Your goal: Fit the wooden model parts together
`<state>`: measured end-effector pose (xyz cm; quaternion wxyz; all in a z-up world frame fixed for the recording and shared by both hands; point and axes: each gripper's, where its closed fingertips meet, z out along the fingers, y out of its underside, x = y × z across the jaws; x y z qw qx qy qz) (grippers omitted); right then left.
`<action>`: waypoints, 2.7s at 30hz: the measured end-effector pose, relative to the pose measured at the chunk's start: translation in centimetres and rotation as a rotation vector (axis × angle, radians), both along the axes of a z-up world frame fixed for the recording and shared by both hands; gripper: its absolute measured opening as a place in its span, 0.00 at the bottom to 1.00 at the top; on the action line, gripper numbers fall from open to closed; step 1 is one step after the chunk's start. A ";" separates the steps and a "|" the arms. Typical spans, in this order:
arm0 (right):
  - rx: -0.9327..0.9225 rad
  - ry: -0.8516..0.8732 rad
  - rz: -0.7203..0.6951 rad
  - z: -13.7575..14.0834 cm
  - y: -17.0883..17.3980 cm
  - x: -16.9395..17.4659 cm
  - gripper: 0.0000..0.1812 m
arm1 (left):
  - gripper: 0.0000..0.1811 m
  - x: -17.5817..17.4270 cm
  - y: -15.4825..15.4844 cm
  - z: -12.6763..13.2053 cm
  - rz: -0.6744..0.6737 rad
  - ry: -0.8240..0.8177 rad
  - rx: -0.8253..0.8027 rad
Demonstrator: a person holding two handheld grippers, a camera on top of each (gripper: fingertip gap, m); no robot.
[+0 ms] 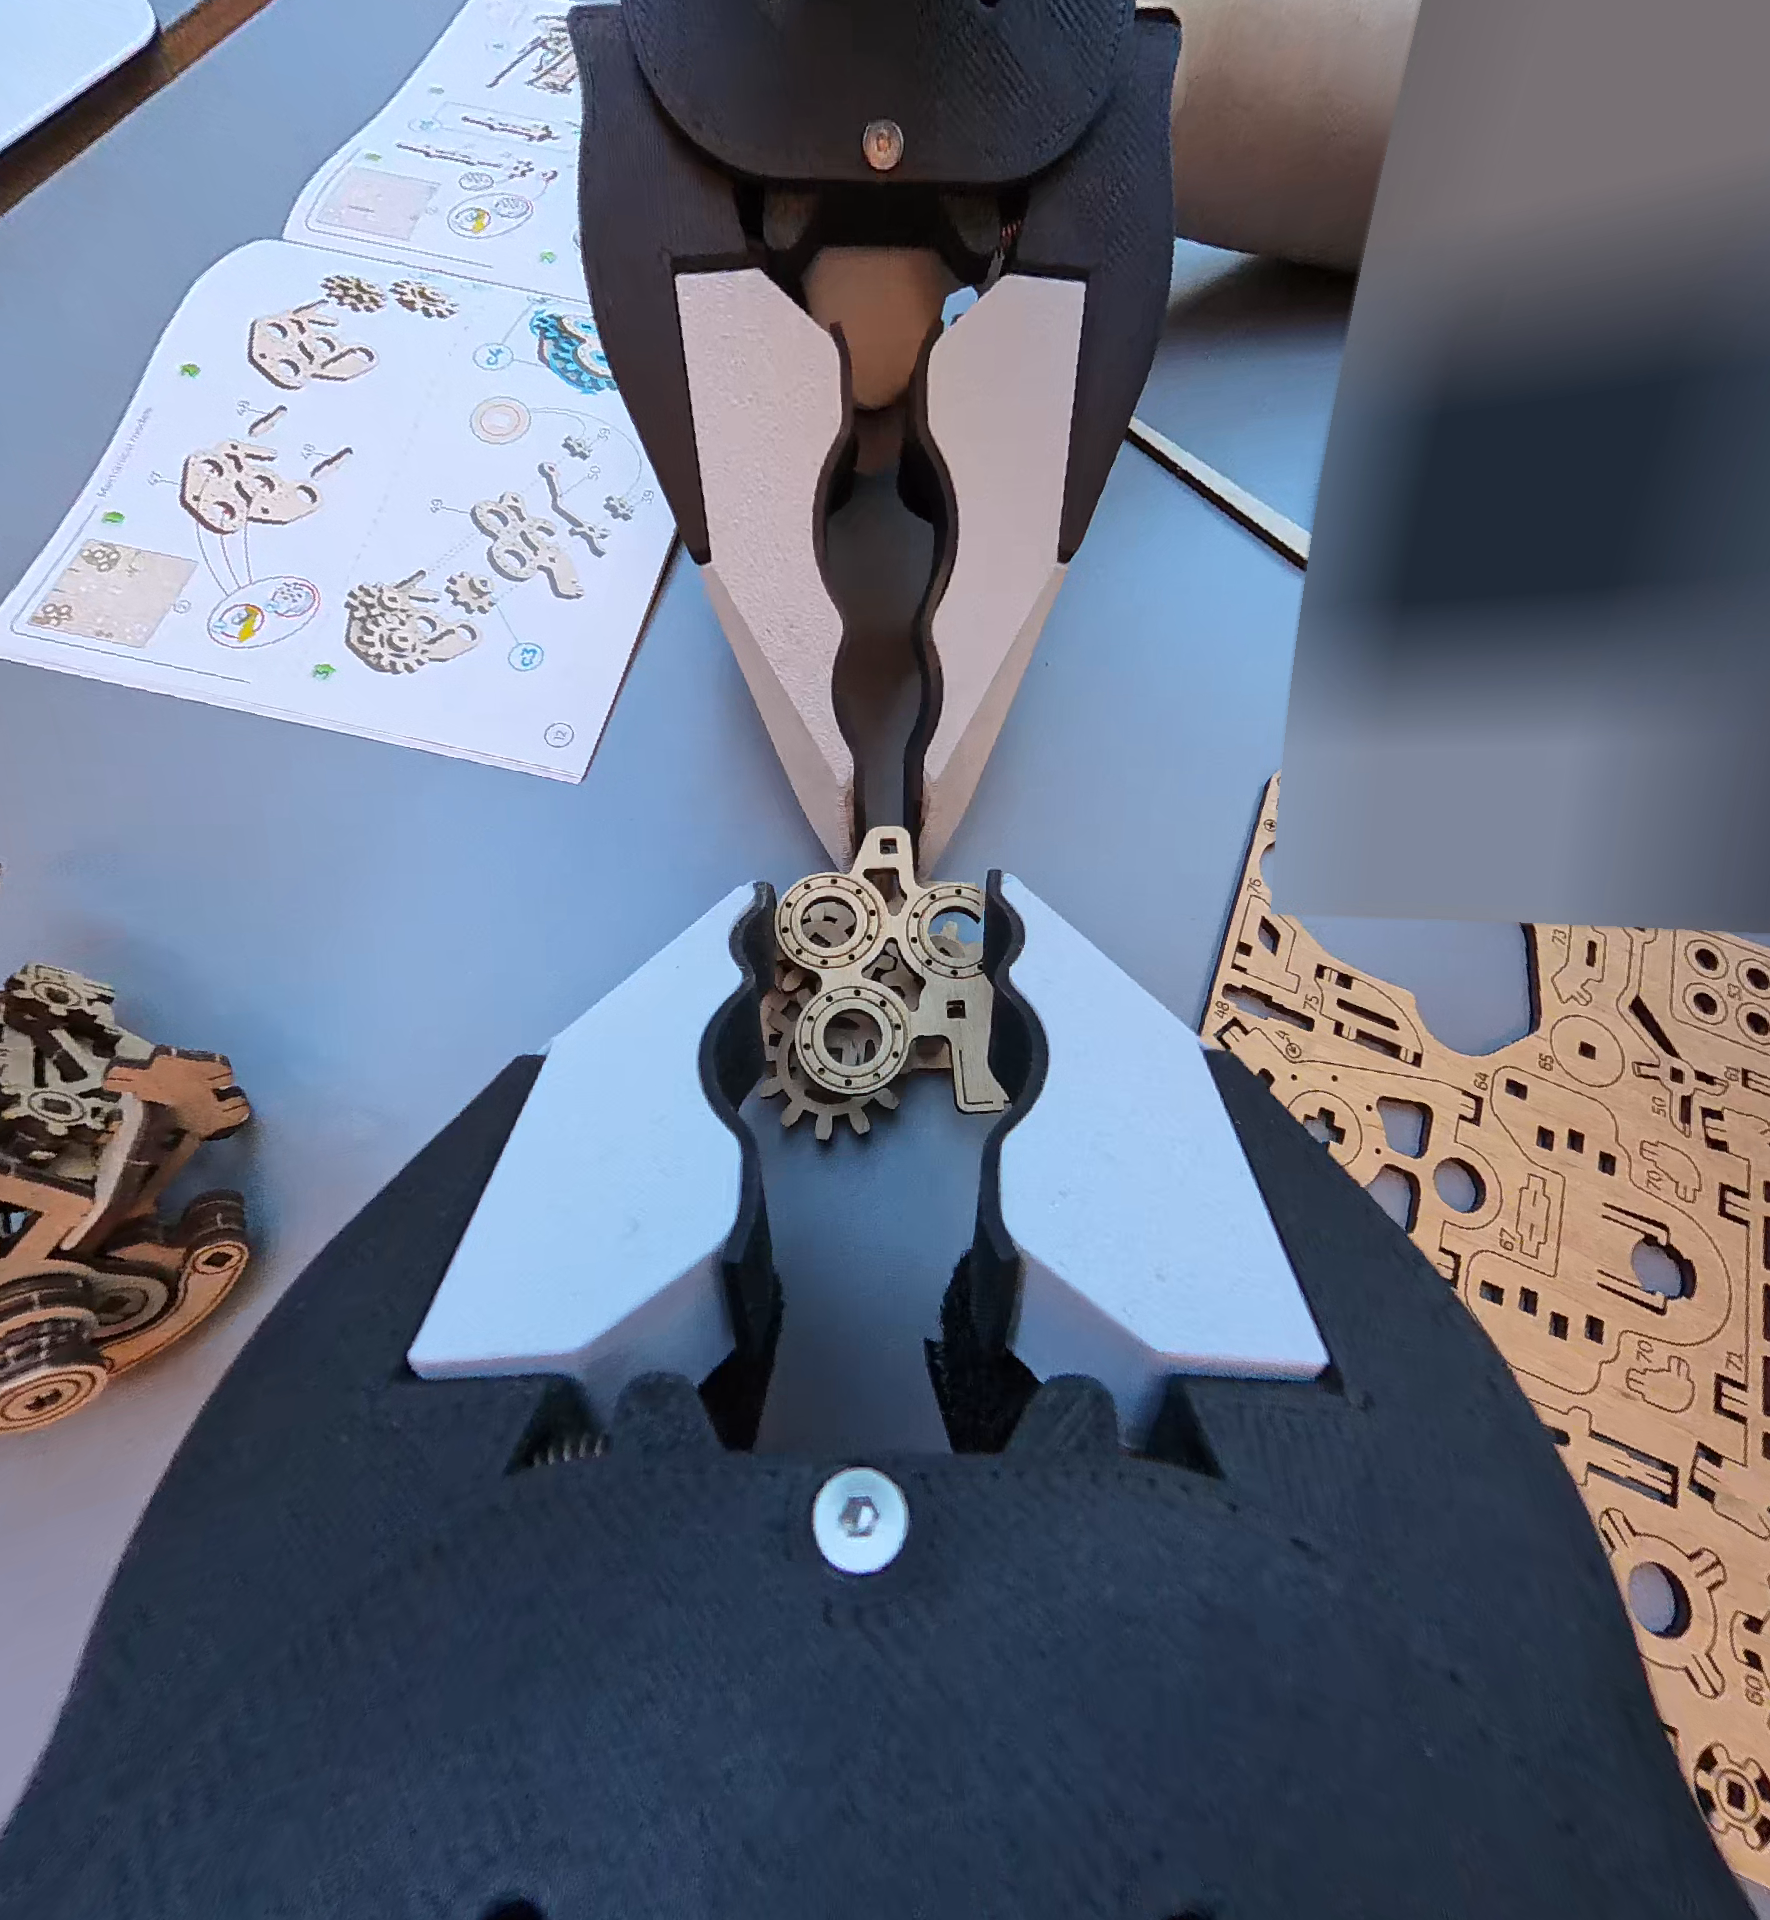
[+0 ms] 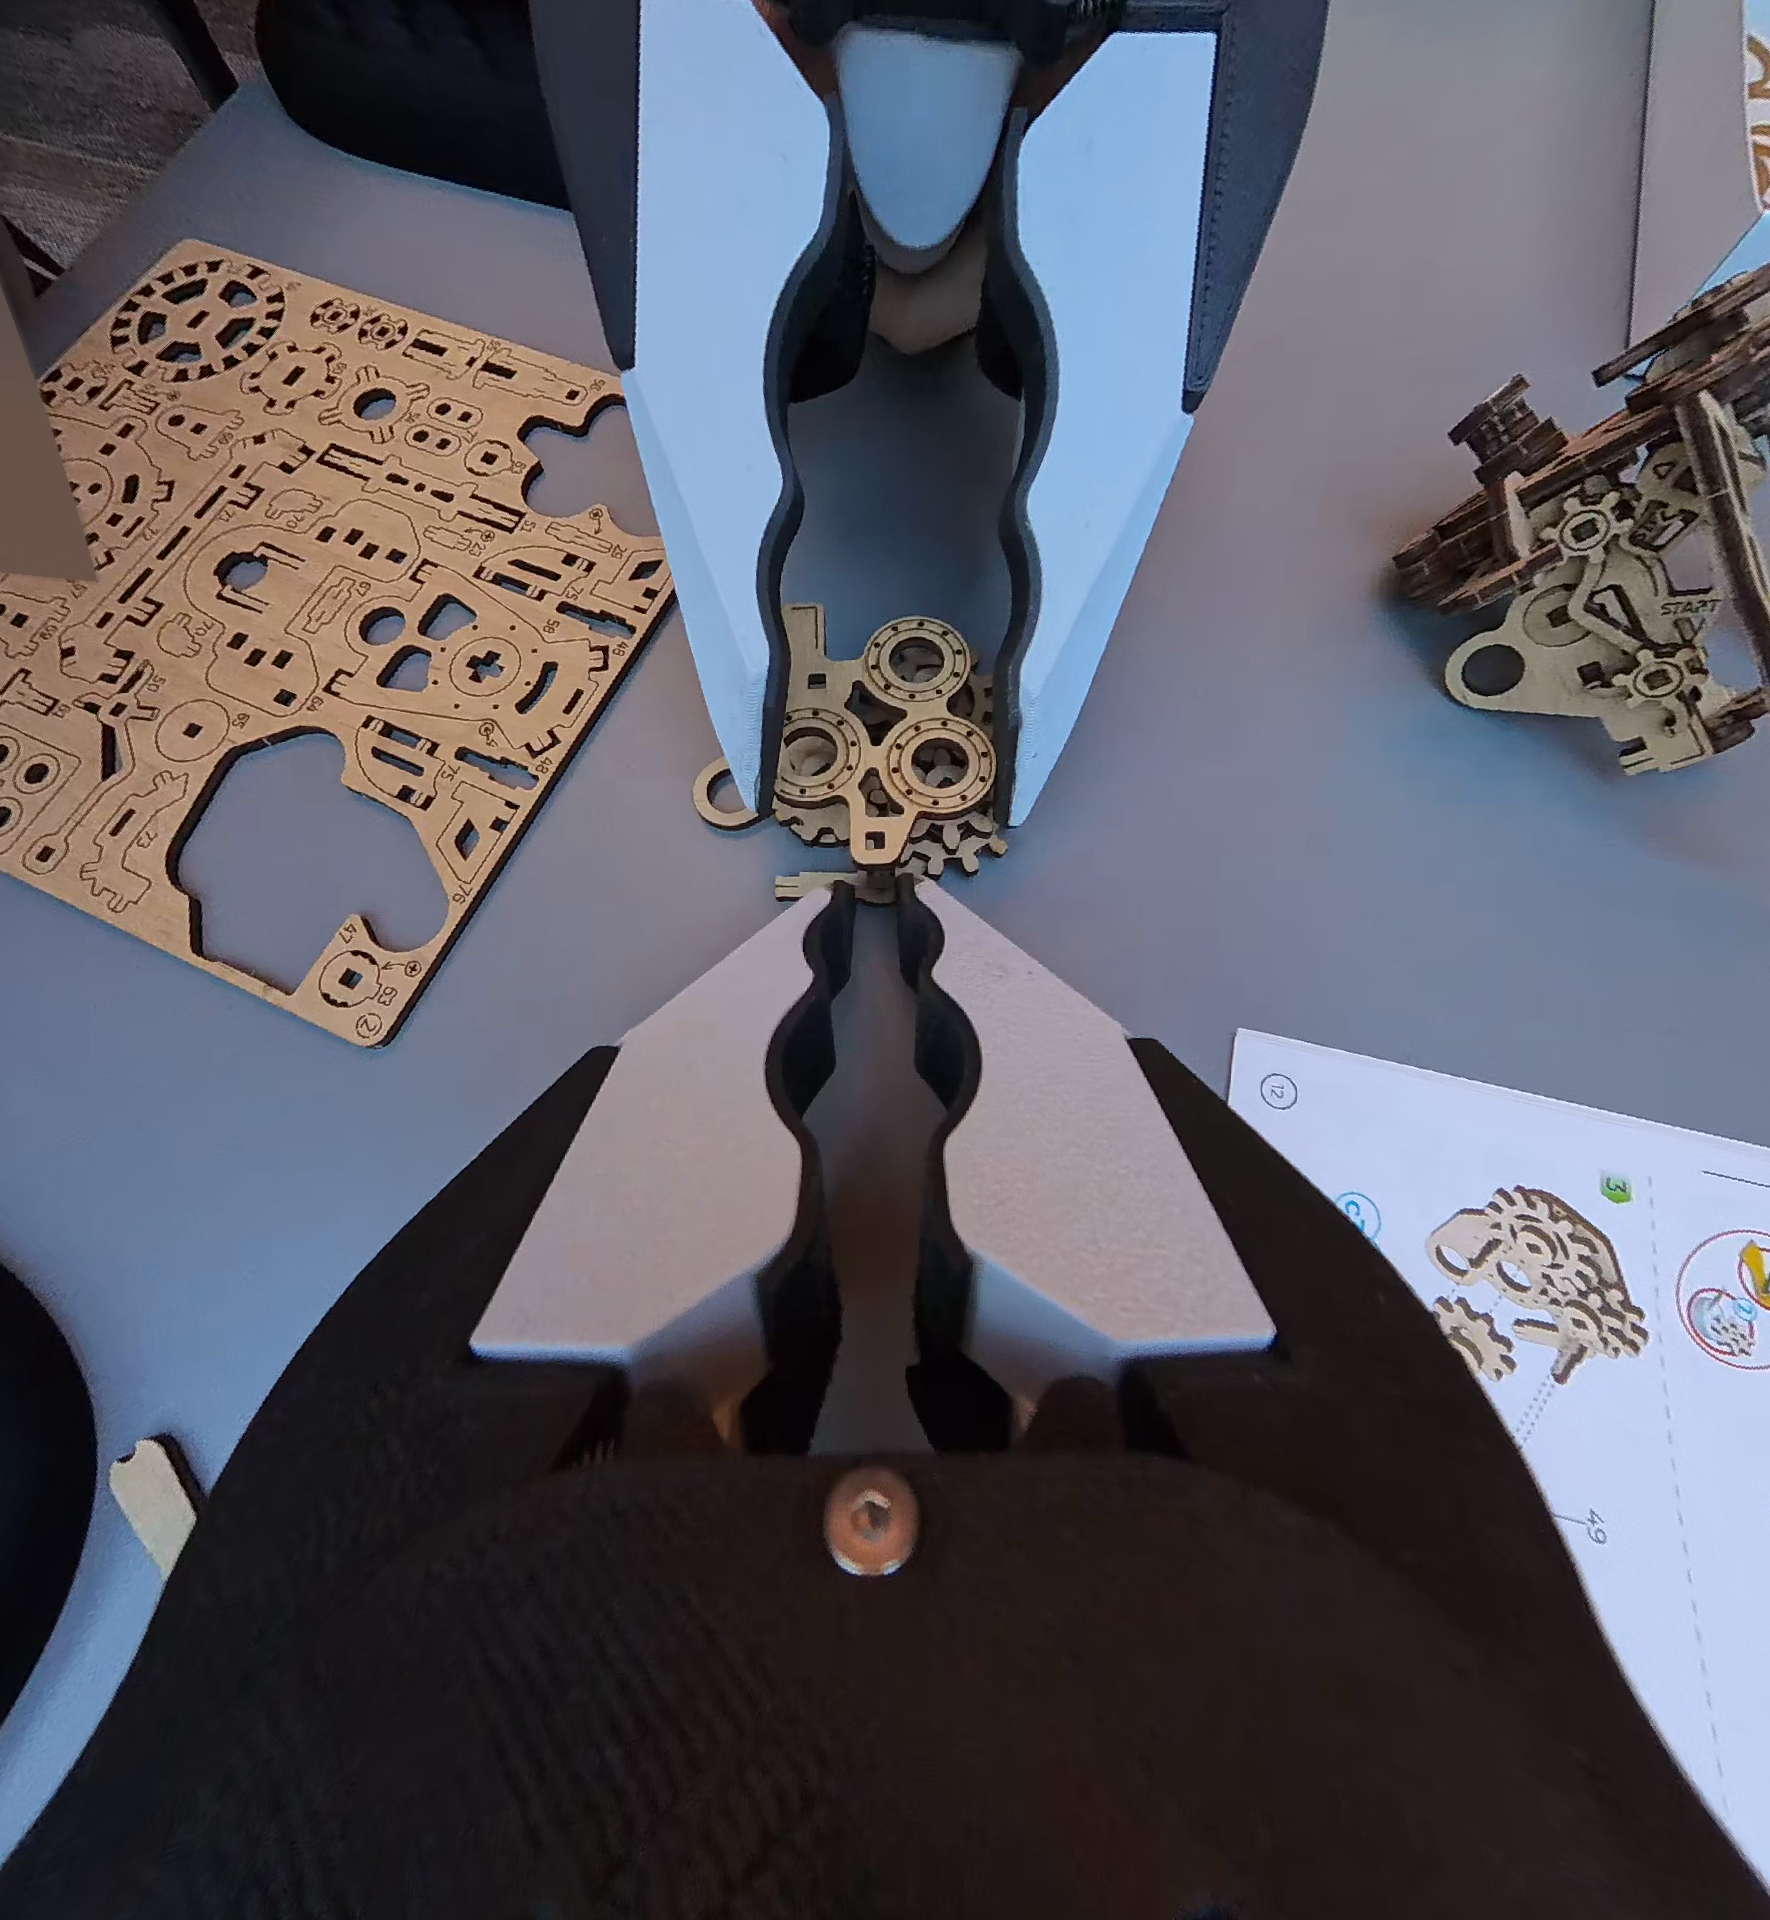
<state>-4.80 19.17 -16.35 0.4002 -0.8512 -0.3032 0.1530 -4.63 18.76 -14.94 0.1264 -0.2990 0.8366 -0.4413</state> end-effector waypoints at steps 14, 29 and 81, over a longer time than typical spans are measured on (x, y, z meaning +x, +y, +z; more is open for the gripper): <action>0.044 0.169 -0.028 2.1 -0.2 1.2 0.05 | 0.21 0.2 0.3 0.0 -0.024 0.022 0.016; 0.086 0.176 -0.019 2.7 0.4 0.4 0.02 | 0.21 0.2 0.4 -0.5 -0.037 0.055 0.036; 0.047 0.091 -0.063 1.5 1.9 -0.3 0.08 | 0.22 -1.8 3.0 -0.8 -0.030 0.021 0.082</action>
